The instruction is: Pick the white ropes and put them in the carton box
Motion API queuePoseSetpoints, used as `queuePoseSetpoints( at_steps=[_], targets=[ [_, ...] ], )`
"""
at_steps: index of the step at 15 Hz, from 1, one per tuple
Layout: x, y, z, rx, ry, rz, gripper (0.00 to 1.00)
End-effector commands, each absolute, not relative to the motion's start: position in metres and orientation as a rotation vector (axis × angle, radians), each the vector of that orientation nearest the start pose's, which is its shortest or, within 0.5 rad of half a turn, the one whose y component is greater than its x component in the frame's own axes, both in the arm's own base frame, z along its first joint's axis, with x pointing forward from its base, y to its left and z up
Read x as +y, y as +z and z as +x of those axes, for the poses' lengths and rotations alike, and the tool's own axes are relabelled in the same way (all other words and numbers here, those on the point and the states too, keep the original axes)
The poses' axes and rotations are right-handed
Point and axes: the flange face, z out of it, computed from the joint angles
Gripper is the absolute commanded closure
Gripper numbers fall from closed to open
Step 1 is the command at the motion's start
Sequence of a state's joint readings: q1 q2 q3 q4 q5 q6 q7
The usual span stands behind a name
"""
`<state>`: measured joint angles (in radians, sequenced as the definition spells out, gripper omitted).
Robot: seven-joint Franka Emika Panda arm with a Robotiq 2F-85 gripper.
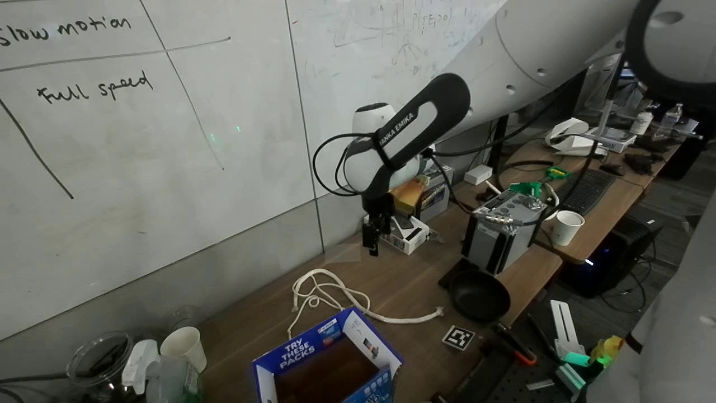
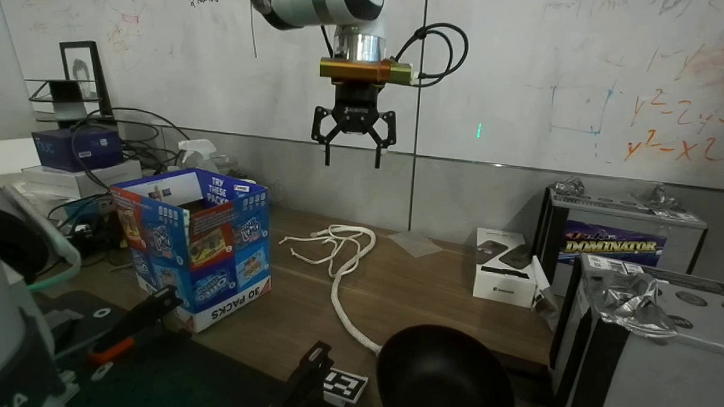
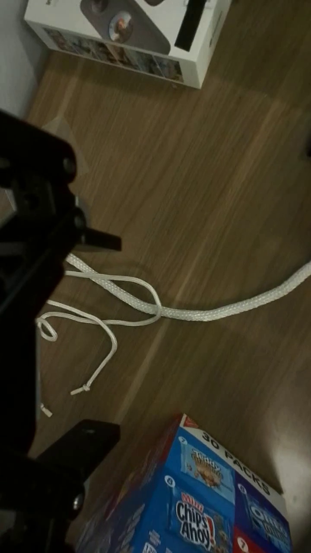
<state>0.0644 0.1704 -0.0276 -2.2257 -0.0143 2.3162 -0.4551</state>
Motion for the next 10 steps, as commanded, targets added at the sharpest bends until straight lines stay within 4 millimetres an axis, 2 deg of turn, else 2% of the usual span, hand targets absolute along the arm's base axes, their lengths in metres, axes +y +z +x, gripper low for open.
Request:
queuePoseSetpoints(
  at_steps=[1,2,5,10],
  targets=[
    [0.036,0.261,0.564,-0.950,0.069,-3.025,0.00],
    [0.041,0.254,0.569,-0.984,0.061,-3.013,0.00],
    [0.059,0.214,0.585,-1.064,0.049,-2.976,0.00],
    [0.085,0.157,0.596,-1.151,0.006,-2.933,0.00]
  ],
)
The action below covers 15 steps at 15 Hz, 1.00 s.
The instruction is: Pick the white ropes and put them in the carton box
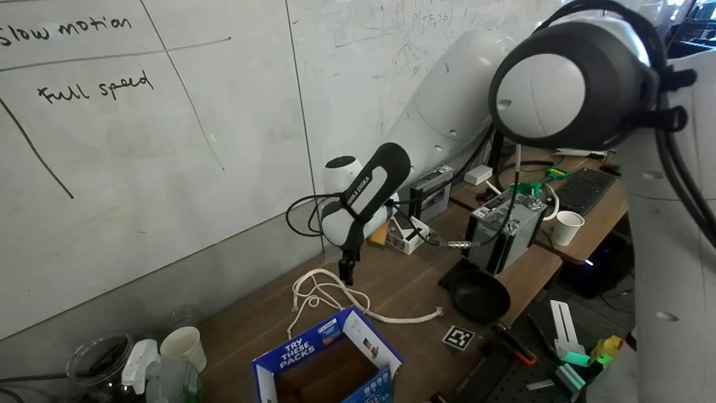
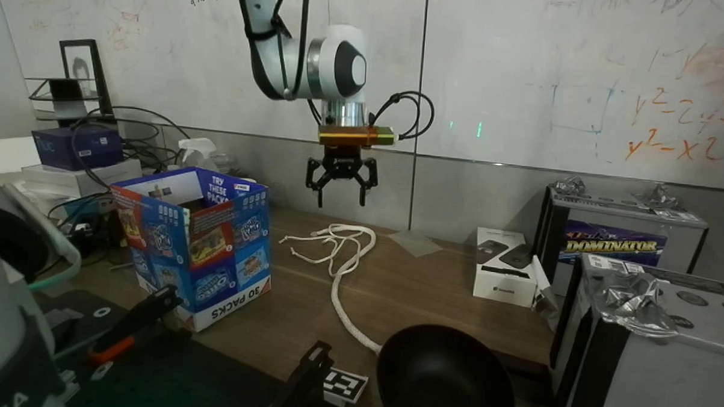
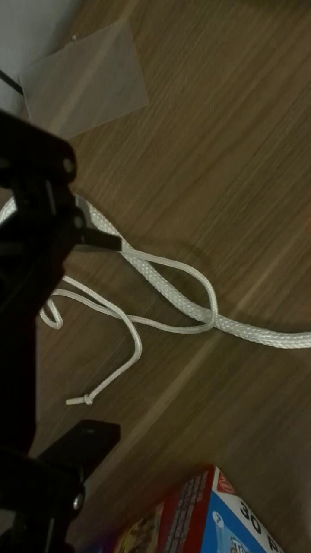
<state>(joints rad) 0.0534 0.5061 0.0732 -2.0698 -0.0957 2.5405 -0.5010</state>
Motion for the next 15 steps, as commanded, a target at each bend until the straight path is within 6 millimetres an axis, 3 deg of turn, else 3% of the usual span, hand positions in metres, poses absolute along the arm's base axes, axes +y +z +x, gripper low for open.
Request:
queuePoseSetpoints(
  at_steps=[1,6,15],
  targets=[
    [0.089,0.147,0.598,-1.168,-0.007,-2.929,0.00],
    [0.100,0.112,0.607,-1.153,-0.040,-2.892,0.00],
    [0.108,0.080,0.611,-1.106,-0.152,-2.903,0.00]
  ],
)
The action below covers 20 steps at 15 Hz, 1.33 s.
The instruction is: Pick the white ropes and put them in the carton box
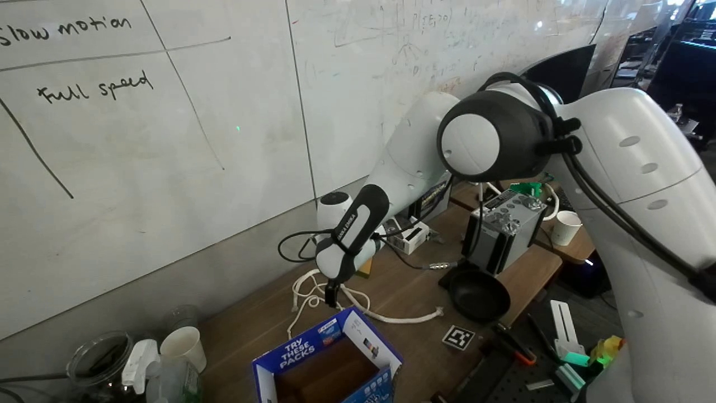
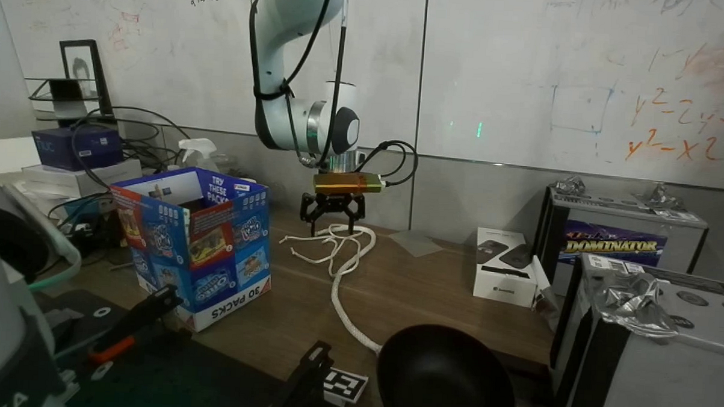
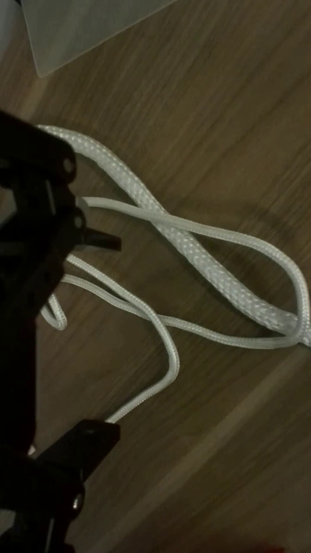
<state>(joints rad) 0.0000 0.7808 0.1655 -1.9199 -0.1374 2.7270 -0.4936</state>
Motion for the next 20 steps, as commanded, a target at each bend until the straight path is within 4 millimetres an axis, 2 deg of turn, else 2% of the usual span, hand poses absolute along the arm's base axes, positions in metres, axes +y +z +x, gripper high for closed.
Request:
queuePoseSetpoints(
  at_steps=[1,9,17,18,19,20],
  targets=[
    [0.108,0.074,0.610,-1.112,-0.159,-2.906,0.00],
    [0.102,0.037,0.603,-1.143,-0.150,-2.942,0.00],
    [0.099,0.030,0.606,-1.129,-0.145,-2.974,0.00],
    [0.099,0.031,0.607,-1.123,-0.146,-2.974,0.25],
    [0.099,0.030,0.607,-1.120,-0.147,-2.976,0.26],
    [0.099,0.032,0.608,-1.119,-0.149,-2.977,0.32]
  ],
)
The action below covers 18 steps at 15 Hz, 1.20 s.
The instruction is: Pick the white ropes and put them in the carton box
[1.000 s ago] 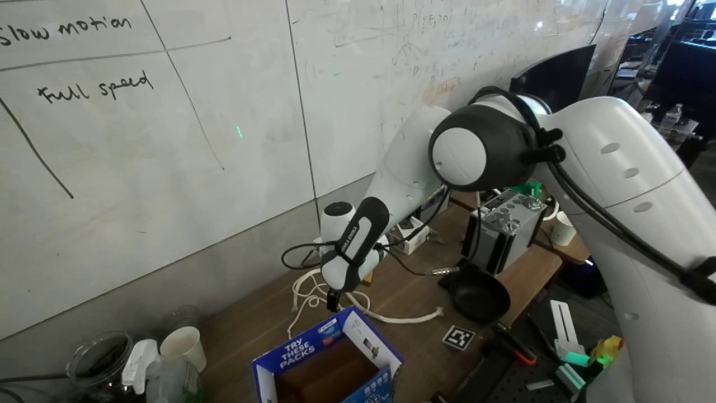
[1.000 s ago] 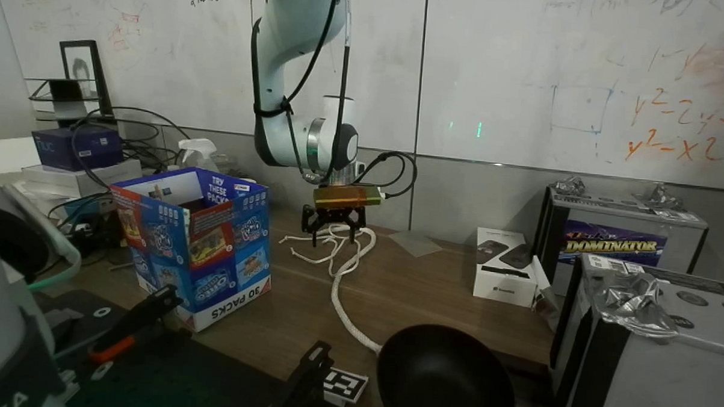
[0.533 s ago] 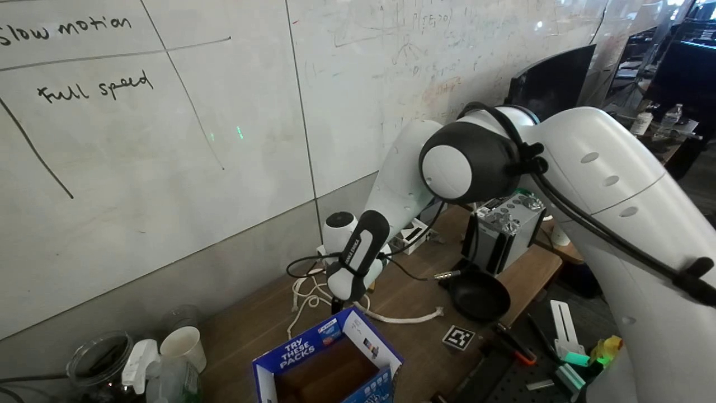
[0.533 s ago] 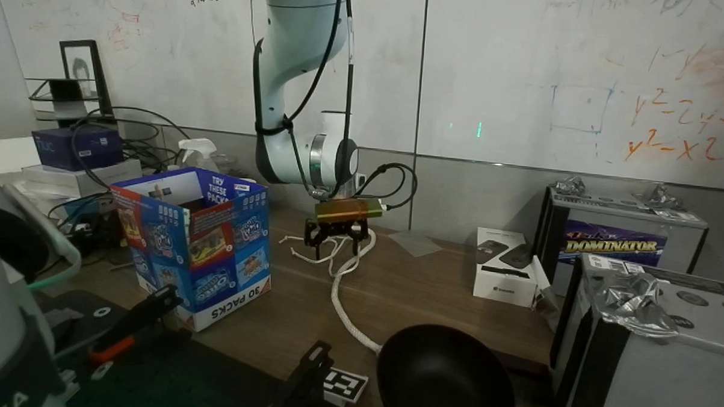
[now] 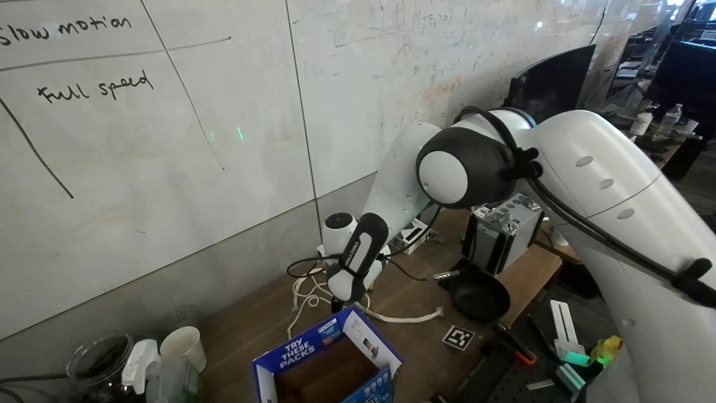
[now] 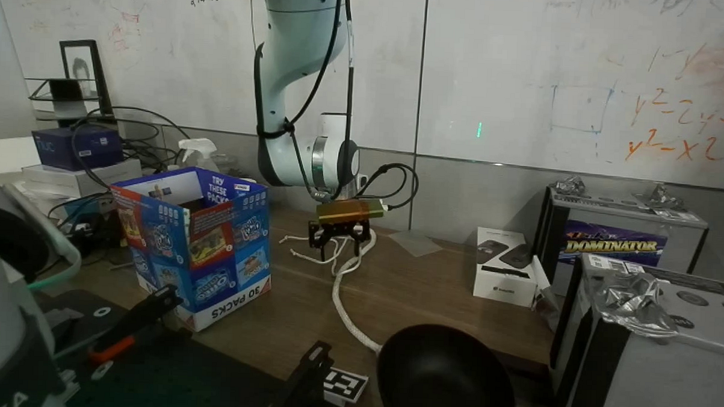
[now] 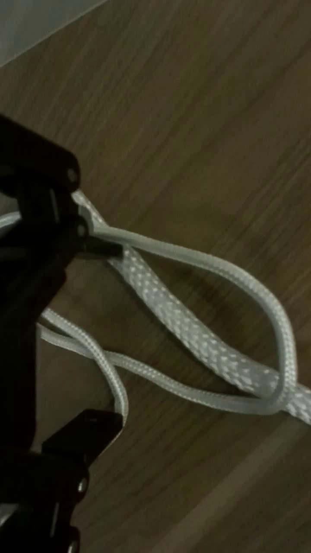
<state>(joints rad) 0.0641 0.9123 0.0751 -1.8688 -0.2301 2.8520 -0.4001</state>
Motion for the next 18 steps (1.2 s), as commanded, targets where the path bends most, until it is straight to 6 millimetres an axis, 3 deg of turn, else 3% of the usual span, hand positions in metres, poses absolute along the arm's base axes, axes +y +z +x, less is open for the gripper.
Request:
queuePoseSetpoints(
  at_steps=[1,8,10,13,18],
  targets=[
    [0.099,0.032,0.609,-1.117,-0.154,-2.979,0.42],
    [0.095,0.035,0.611,-1.098,-0.142,-2.999,0.95],
    [0.092,0.039,0.611,-1.081,-0.126,-3.023,1.00],
    [0.085,0.052,0.611,-1.033,-0.123,-3.078,0.98],
    [0.082,0.103,0.604,-0.939,-0.118,-3.153,0.99]
  ],
)
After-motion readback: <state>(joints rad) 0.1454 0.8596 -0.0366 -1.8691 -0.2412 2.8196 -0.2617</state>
